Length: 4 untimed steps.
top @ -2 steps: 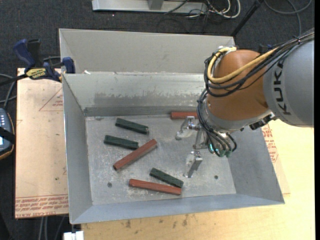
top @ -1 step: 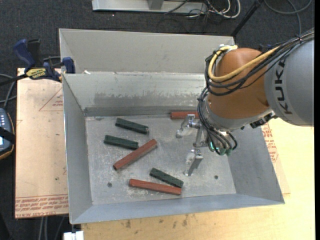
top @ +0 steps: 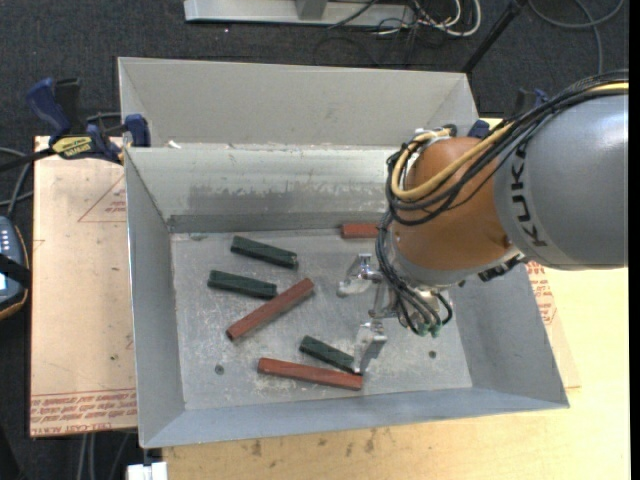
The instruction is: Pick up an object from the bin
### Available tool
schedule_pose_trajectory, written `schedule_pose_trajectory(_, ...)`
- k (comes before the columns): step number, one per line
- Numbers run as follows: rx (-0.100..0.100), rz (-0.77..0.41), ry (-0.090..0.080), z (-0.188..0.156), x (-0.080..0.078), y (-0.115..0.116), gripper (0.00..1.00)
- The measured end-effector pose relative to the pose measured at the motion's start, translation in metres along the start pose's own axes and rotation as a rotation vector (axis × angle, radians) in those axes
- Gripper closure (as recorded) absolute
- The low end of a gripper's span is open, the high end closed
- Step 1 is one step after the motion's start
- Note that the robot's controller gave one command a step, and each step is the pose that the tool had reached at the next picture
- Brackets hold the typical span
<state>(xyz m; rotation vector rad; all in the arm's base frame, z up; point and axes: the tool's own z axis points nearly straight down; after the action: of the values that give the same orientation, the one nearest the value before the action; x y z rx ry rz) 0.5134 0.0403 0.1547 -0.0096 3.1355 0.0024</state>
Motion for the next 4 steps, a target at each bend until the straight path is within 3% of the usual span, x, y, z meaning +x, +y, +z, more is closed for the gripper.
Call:
schedule_pose_trajectory(1, -0.004, 0.054, 0.004, 0.072, 0.003, -0.007, 1.0)
schedule_pose_trajectory(2, -0.005, 0.055, -0.006, 0.072, 0.001, -0.007, 1.0)
schedule_pose_trajectory(3, 0.0, 0.03, 0.001, -0.076, -0.003, 0.002, 1.0)
schedule_pose_trajectory(4, 0.0, 0.031, 0.004, -0.074, -0.003, 0.002, 0.0)
